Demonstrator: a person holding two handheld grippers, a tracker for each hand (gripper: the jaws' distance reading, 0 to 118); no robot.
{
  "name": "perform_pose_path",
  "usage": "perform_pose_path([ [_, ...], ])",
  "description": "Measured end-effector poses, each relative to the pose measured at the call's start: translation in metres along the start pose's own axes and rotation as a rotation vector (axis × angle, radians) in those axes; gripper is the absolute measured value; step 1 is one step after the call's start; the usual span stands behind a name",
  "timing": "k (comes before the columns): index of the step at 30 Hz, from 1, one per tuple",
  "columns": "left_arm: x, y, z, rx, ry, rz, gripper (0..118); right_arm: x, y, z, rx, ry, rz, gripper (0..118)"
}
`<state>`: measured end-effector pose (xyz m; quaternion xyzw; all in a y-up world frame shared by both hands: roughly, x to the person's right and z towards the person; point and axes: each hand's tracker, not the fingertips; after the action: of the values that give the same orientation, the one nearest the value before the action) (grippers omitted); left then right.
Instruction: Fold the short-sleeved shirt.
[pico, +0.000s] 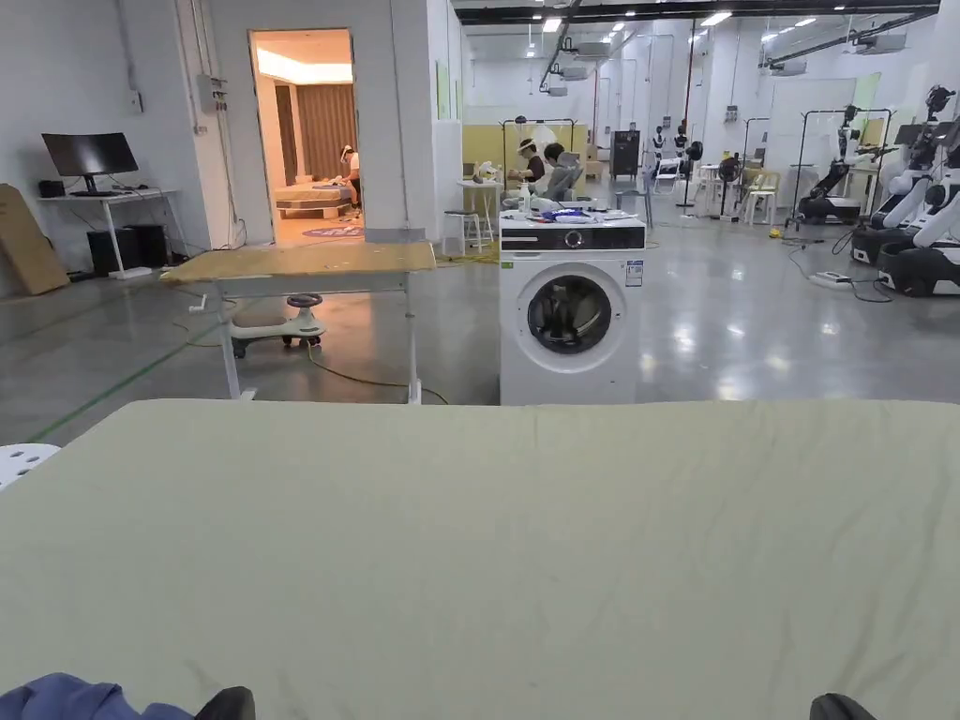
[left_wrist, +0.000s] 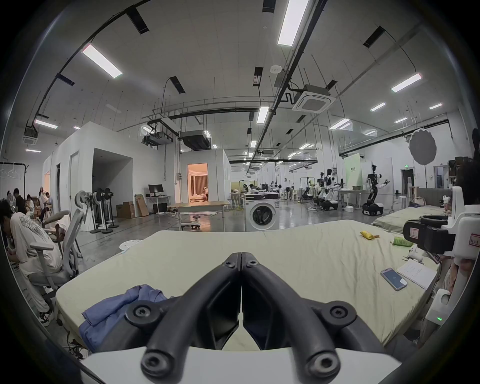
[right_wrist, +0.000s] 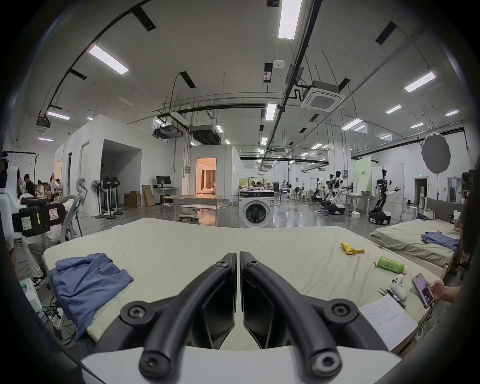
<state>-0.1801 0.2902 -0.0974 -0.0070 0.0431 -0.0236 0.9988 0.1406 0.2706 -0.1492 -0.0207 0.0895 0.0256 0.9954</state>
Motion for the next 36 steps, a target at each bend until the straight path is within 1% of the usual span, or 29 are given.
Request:
perform_pose_path([
  [3,0.000,0.000,0.001,-0.002,-0.001,0.010,0,0.002,0.001,0.001,-0.003,-0.014,0.012,1],
  [9,-0.005,-0.001,0.001,-0.012,0.007,0.010,0,0.005,0.000,0.004,-0.003,-0.016,-0.012,1],
  [12,-0.006,-0.002,0.001,-0.013,0.004,0.010,0,0.006,0.001,0.003,-0.011,-0.036,0.017,1],
  [20,-0.010,0.000,-0.010,-0.026,0.009,-0.002,0,0.011,0.005,0.000,-0.006,-0.055,0.057,1],
  [23,-0.013,-0.003,-0.021,-0.040,-0.015,0.005,0,0.015,0.005,-0.009,-0.003,-0.049,0.045,1],
  [25,-0.013,-0.002,-0.027,-0.036,-0.019,0.010,0,0.017,0.005,-0.017,-0.002,-0.029,0.042,1],
  [27,-0.012,0.000,-0.032,-0.027,-0.031,0.008,0,0.015,0.005,-0.026,-0.024,-0.011,0.060,1],
  [28,-0.011,0.001,-0.034,-0.023,-0.027,-0.010,0,0.014,0.005,-0.029,-0.037,-0.009,0.069,1],
  [30,-0.005,0.002,-0.033,-0.023,-0.045,-0.108,0,0.013,0.005,-0.029,-0.056,0.018,0.071,1],
  [31,-0.002,0.001,-0.032,-0.019,-0.047,-0.205,0,0.011,0.005,-0.028,-0.064,0.035,0.114,1],
  [32,0.004,-0.002,-0.031,-0.022,-0.041,-0.317,0,0.006,0.004,-0.026,-0.072,0.017,0.244,1],
  [33,0.010,-0.008,-0.031,-0.023,-0.016,-0.476,0,-0.005,0.000,-0.025,-0.095,-0.015,0.482,1],
  [35,0.022,-0.032,-0.030,0.015,0.032,-0.851,0,-0.025,-0.020,-0.025,-0.115,-0.070,0.932,1],
  [36,0.028,-0.047,-0.031,0.031,0.034,-1.063,0,-0.030,-0.034,-0.025,-0.115,-0.072,1.121,1],
])
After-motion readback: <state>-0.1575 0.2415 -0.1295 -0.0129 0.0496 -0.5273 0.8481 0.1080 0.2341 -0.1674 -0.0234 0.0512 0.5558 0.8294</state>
